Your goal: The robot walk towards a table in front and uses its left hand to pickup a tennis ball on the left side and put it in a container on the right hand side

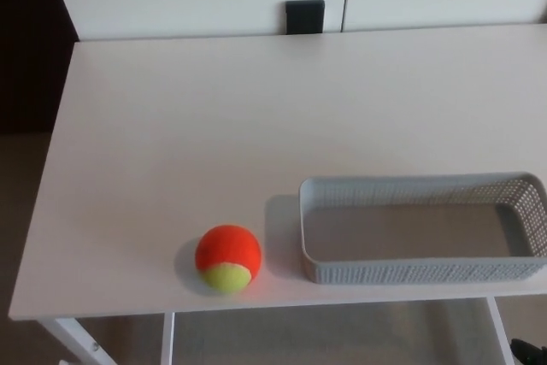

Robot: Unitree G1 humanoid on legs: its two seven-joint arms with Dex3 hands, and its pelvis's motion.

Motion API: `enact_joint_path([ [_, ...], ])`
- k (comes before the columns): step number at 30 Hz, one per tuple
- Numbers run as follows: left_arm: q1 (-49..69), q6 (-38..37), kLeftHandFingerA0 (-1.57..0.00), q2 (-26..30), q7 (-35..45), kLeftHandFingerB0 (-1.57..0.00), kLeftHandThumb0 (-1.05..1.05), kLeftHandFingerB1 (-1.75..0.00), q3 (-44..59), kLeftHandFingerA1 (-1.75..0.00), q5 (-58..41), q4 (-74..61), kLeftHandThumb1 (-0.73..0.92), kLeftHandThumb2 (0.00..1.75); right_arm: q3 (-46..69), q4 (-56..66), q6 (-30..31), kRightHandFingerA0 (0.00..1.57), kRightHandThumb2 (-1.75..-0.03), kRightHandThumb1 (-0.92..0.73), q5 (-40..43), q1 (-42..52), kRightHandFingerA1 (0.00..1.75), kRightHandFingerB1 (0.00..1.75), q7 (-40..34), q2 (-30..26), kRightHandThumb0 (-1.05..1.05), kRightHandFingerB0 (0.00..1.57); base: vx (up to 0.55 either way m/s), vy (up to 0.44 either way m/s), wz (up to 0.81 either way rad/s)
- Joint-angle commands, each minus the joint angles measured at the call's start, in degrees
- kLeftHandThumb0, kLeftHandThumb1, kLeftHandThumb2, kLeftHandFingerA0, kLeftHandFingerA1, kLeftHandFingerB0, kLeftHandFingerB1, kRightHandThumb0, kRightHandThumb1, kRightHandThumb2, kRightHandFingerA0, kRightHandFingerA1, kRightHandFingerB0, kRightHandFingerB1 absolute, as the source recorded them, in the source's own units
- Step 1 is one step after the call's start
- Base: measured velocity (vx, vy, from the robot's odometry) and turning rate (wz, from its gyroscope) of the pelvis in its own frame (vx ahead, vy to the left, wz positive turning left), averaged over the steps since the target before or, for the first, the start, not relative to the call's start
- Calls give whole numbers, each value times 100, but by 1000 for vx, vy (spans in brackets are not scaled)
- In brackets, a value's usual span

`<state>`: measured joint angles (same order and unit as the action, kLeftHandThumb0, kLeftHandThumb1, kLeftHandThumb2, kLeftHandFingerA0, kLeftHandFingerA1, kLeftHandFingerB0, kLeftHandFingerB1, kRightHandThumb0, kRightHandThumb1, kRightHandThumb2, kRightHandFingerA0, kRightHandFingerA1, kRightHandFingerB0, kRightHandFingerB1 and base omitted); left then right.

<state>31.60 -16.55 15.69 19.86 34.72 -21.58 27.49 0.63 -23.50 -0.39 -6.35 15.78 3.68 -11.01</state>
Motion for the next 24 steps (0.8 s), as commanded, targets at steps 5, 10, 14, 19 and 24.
enact_joint_path([
  [5, 439, 185, 0, 438, 211, 0, -19, -48, 1176, -50, -1493, -3601, 36, 86, 93, -157, 209, 6, -72, -87, 107, -281, 35, 21, 35, -23, 1, 4, 0, 0, 0],
  [10, 372, 103, -1, 718, 88, 0, -36, -32, 965, -36, -660, -5120, 29, 69, 97, 49, 324, 5, -72, -87, 106, -232, 36, 21, 26, -15, 4, 6, 0, 0, 0],
  [14, -322, 283, 0, 994, -51, 0, -36, -30, 276, -34, 390, -5824, 29, 71, 124, -42, 383, 4, -74, -86, 138, -369, 34, 21, 19, 6, 3, 4, 0, 0, 0],
  [19, -883, 965, 0, 1343, -1, 0, -31, -27, -492, -31, 795, -6259, 28, 69, 81, -36, 356, 4, -73, -86, 84, -387, 35, 22, -12, 24, 4, 6, 0, 0, 0],
  [24, -1753, 1172, -7, 1507, 154, -7, -42, -19, -1903, -22, 2095, -6157, 28, 65, 49, -50, 289, 5, -72, -86, 38, -360, 36, 22, -17, 10, 5, 6, 0, 0, 0],
])
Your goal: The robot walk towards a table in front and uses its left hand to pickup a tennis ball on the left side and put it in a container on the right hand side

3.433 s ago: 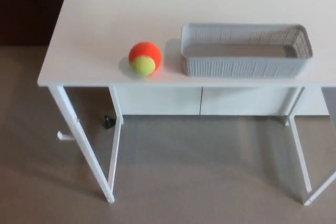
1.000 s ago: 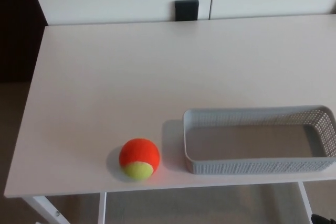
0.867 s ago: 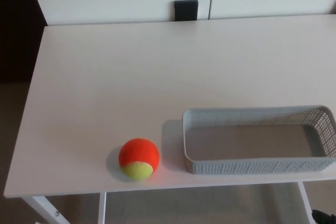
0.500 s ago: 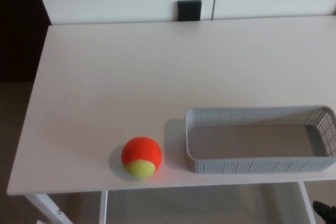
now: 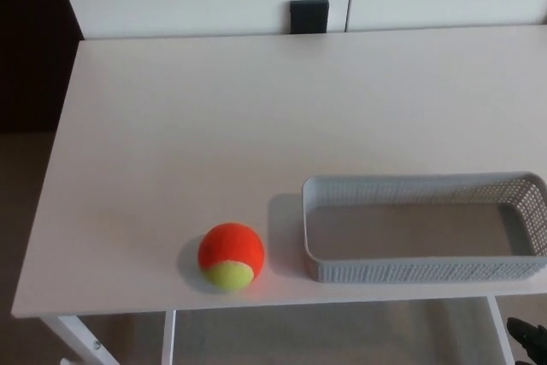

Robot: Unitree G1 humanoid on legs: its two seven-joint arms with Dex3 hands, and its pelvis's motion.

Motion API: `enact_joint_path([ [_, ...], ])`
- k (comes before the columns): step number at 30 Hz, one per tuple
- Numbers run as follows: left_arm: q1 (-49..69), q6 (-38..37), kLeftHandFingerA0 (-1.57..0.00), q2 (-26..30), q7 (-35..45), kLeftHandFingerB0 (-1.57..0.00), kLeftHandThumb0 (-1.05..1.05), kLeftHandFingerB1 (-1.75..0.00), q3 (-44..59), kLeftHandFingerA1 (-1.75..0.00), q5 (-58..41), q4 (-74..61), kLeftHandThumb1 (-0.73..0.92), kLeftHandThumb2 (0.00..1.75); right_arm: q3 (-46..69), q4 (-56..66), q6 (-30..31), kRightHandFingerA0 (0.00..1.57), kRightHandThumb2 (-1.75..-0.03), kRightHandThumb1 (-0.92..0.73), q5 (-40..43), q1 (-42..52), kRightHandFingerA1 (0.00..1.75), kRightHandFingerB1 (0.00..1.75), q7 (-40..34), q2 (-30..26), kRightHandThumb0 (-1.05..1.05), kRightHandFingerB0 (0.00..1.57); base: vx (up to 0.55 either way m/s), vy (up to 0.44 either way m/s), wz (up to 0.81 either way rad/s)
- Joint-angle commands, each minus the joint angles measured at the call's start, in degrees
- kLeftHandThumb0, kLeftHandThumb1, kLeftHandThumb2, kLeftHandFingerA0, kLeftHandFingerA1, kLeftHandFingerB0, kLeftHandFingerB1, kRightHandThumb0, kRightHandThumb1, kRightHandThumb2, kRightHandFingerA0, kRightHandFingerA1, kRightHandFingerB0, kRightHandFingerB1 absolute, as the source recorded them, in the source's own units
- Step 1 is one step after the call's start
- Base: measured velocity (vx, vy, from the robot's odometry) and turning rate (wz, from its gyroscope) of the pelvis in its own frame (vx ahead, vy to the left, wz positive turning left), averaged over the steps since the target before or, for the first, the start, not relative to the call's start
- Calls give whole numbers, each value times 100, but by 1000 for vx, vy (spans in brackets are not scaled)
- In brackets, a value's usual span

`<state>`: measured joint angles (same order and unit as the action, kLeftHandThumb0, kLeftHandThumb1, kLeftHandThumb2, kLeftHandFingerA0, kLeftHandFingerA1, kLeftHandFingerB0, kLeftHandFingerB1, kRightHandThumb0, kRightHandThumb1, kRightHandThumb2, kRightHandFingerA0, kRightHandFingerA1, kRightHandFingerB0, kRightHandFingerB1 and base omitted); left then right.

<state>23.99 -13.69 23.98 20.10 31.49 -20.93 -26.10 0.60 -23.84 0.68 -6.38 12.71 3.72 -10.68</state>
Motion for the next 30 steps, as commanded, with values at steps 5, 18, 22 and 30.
enact_joint_path([
  [5, -1377, 1176, -8, 751, 171, -8, -42, -17, -2333, -23, 2573, -697, 29, 64, 72, -8, 210, 4, -73, -86, 67, -13, 35, 22, -1, -29, 5, 5, 0, 0, 0],
  [18, -2209, 1893, -1, 821, 372, -3, -37, -22, -3990, -24, 4142, -446, 28, 66, 44, 78, 306, 7, -70, -88, 24, -4, 37, 22, -22, -27, 5, 6, 0, 0, 0],
  [22, -2290, 2040, -1, 771, 344, -3, -39, -23, -4314, -27, 4506, -316, 28, 66, 58, 38, 257, 7, -71, -87, 52, -9, 36, 22, -20, -9, 5, 5, 0, 0, 0],
  [30, -2378, 1514, -1, 585, -466, 0, -23, -47, -4748, -47, 5425, 273, 26, 81, 4, 20, 208, 6, -69, -87, -23, 8, 37, 22, -49, -18, 5, 7, 0, 0, 0],
])
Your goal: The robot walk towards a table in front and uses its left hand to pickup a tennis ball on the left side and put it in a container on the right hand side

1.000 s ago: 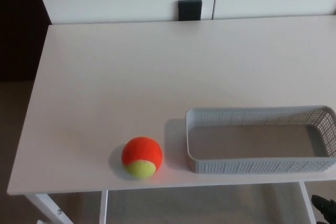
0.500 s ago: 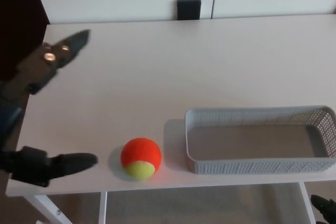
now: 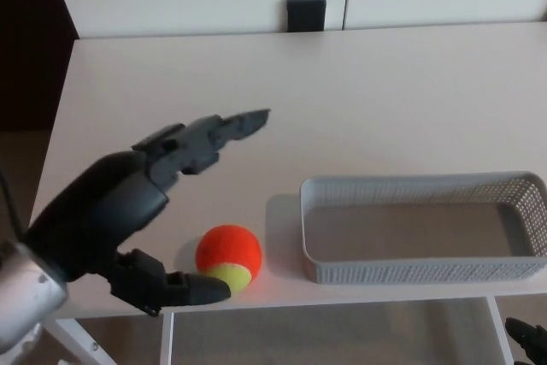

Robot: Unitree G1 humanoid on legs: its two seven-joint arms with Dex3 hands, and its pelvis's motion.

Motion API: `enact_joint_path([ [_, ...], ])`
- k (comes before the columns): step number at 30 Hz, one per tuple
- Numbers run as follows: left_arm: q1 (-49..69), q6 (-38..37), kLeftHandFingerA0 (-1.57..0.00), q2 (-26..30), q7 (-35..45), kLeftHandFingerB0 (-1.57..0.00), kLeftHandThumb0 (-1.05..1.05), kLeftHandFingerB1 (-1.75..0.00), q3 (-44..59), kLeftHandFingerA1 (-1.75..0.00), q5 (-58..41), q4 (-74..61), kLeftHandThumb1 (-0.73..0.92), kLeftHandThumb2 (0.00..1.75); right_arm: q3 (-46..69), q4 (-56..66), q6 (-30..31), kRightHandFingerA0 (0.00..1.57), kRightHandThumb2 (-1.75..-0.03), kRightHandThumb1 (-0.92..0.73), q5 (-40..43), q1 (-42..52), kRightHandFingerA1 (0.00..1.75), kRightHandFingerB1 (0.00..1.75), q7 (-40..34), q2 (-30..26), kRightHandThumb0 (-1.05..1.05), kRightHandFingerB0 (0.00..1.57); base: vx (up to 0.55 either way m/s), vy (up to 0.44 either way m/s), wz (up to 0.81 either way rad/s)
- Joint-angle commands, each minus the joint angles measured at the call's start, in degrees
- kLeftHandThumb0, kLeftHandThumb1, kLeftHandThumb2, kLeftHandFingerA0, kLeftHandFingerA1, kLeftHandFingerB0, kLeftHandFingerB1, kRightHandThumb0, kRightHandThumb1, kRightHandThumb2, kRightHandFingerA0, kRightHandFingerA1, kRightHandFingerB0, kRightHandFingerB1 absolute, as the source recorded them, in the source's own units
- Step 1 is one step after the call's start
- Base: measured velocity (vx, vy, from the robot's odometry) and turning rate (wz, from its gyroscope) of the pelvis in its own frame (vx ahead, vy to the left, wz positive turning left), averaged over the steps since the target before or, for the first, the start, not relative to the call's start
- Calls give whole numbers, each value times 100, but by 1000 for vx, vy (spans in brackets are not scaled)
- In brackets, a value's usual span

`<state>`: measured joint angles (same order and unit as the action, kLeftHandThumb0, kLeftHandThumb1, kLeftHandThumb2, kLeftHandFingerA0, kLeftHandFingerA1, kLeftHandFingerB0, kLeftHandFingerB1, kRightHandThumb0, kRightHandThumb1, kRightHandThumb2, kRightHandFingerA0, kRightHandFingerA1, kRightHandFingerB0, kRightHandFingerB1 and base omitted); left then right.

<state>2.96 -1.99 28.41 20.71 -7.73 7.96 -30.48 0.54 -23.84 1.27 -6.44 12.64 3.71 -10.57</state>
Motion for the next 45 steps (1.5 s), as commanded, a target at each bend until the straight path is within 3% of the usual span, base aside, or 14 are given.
enact_joint_path([
  [1, -282, 345, -1, 141, -540, 0, -23, -47, -840, -47, 2556, 721, 26, 81, 10, 19, 148, 6, -69, -87, -16, 15, 37, 22, -50, -28, 5, 7, 0, 0, 0],
  [12, -726, 279, -1, 88, -1044, 0, -23, -47, -1669, -48, 3785, 1681, 21, 79, 58, 46, 148, 7, -72, -87, 55, -25, 35, 22, -21, -11, 7, 5, 0, 0, 0],
  [22, -771, 359, -1, 73, -1234, 0, -23, -47, -1882, -47, 4034, 1983, 23, 79, 39, 7, 89, 6, -69, -88, 16, 16, 36, 22, -25, -38, 7, 6, 0, 0, 0],
  [23, -798, 334, 0, 78, -1280, 0, -24, -47, -1921, -47, 4096, 2041, 23, 80, 28, 11, 88, 5, -68, -88, 2, 1, 39, 31, -42, -28, 7, 0, 0, 0, 0],
  [24, -822, 301, 0, 82, -1340, 0, -24, -47, -1976, -47, 4179, 2112, 23, 80, 15, 13, 88, 6, -69, -88, -13, -12, 37, 22, -59, -15, 8, 6, 0, 0, 0],
  [35, -847, 312, -1, 58, -1477, 0, -25, -46, -2095, -46, 4519, 2228, 26, 82, 29, 58, 183, 6, -69, -88, -1, -74, 37, 22, -90, 20, 6, 7, 0, 0, 0],
  [36, -826, 301, -19, 40, -1549, -11, -44, -31, -2096, -36, 4541, 2276, 37, 60, 18, 62, 177, 4, -68, -88, -24, -49, 37, 23, -98, 10, 6, 7, 0, 0, 0],
  [40, -821, 258, -21, 3, -1618, -13, -41, -31, -2074, -36, 4583, 2341, 37, 58, 6, 62, 180, 4, -68, -87, -46, -49, 37, 22, -104, 0, 7, 7, 0, 0, 0],
  [41, -800, 274, -9, -12, -1733, -7, -23, -49, -2071, -49, 4667, 2412, 25, 82, -24, 70, 142, 4, -69, -87, -70, -29, 37, 23, -90, -13, 7, 6, 0, 0, 0],
  [45, -799, 247, -9, -55, -1803, -7, -23, -49, -2034, -49, 4758, 2482, 25, 82, -39, 67, 133, 4, -69, -87, -79, -42, 37, 23, -90, -14, 7, 6, 0, 0, 0],
])
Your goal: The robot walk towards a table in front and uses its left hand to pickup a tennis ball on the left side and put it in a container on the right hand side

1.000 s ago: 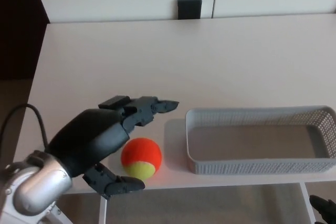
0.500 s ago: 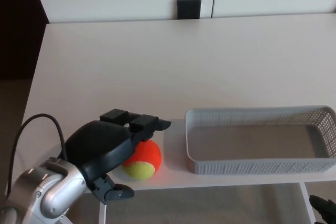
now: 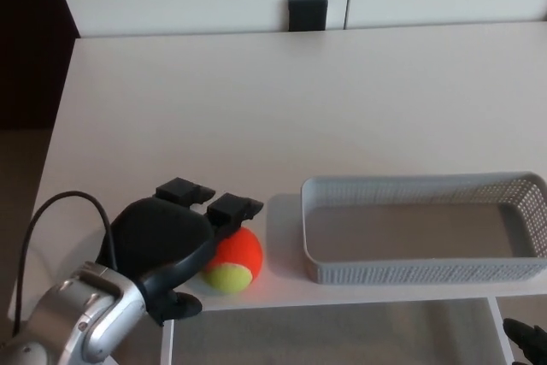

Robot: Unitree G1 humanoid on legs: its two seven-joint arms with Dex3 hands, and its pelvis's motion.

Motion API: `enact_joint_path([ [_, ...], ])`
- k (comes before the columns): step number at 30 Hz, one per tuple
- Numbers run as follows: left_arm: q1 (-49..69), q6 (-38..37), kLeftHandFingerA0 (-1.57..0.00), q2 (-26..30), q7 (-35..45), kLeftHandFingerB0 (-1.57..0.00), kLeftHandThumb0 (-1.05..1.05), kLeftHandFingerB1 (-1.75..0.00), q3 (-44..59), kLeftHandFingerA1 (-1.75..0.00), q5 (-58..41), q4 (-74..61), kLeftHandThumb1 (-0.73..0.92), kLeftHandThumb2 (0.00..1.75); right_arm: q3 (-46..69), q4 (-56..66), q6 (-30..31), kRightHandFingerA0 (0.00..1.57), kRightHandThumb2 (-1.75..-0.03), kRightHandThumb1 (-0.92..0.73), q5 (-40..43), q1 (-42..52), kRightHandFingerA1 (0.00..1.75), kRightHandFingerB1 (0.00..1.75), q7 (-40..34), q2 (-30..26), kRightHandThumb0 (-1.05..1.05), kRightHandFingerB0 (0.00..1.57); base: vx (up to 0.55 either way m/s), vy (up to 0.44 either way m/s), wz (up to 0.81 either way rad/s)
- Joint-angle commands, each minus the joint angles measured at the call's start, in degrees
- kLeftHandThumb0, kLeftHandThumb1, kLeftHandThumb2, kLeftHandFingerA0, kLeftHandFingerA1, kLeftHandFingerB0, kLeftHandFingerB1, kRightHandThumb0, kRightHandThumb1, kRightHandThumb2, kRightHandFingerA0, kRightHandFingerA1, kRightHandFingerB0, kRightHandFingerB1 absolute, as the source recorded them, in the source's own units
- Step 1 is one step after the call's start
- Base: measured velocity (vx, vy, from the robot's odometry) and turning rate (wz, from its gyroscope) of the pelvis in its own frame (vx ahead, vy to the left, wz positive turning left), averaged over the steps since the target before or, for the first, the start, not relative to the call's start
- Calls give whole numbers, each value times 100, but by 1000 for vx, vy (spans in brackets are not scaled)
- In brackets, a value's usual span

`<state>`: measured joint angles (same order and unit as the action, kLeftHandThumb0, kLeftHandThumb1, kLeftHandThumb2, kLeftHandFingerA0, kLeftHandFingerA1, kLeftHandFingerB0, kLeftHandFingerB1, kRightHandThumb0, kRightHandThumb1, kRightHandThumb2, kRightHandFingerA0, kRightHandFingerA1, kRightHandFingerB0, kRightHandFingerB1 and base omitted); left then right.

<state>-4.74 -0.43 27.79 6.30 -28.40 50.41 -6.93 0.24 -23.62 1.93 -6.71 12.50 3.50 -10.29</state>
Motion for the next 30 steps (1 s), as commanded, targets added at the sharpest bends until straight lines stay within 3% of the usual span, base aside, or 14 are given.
enact_joint_path([
  [1, -19, 82, -11, -27, -493, -9, -22, -49, 25, -50, 573, 210, 25, 83, 15, 54, 107, 5, -69, -88, -21, -22, 36, 22, -77, -18, 7, 7, 0, 0, 0],
  [2, -13, 73, -11, -48, -552, -9, -22, -49, 26, -50, 607, 250, 25, 83, 26, 59, 125, 5, -69, -88, -8, -20, 36, 22, -81, -7, 7, 7, 0, 0, 0],
  [3, -10, 74, -26, -80, -580, -16, -45, -33, 35, -39, 607, 277, 38, 62, 22, 70, 135, 5, -69, -88, -11, -18, 36, 22, -73, -11, 7, 7, 0, 0, 0],
  [15, -122, -73, -32, -359, -692, -18, -46, -34, 57, -41, 459, 424, 37, 63, -17, 156, 186, 4, -68, -87, -75, -101, 38, 24, -92, -22, 6, 7, 0, 0, 0],
  [16, -135, -70, -33, -371, -679, -17, -46, -34, 47, -42, 471, 420, 37, 63, -14, 152, 177, 5, -68, -88, -70, -111, 40, 32, -89, -21, 6, 1, 0, 0, 0],
  [18, -168, -62, -35, -404, -663, -19, -48, -34, 23, -42, 501, 424, 37, 62, 15, 149, 185, 3, -68, -88, -30, -136, 38, 23, -89, 1, 6, 8, 0, 0, 0],
  [21, -215, -73, -36, -451, -658, -18, -49, -34, -13, -42, 531, 417, 37, 62, 51, 193, 259, 4, -69, -88, 12, -164, 38, 24, -101, 37, 6, 7, 0, 0, 0],
  [28, -228, -118, -34, -505, -662, -14, -50, -34, -31, -42, 589, 374, 36, 63, -24, 86, 113, 7, -66, -89, -106, -259, 41, 35, -70, -53, 8, 2, 0, 0, 0],
  [30, -242, -119, -34, -515, -620, -14, -49, -34, -23, -42, 559, 359, 36, 63, -24, 106, 119, 0, -74, -84, -106, -269, 41, 31, -67, -52, 8, 8, 0, 0, 0],
])
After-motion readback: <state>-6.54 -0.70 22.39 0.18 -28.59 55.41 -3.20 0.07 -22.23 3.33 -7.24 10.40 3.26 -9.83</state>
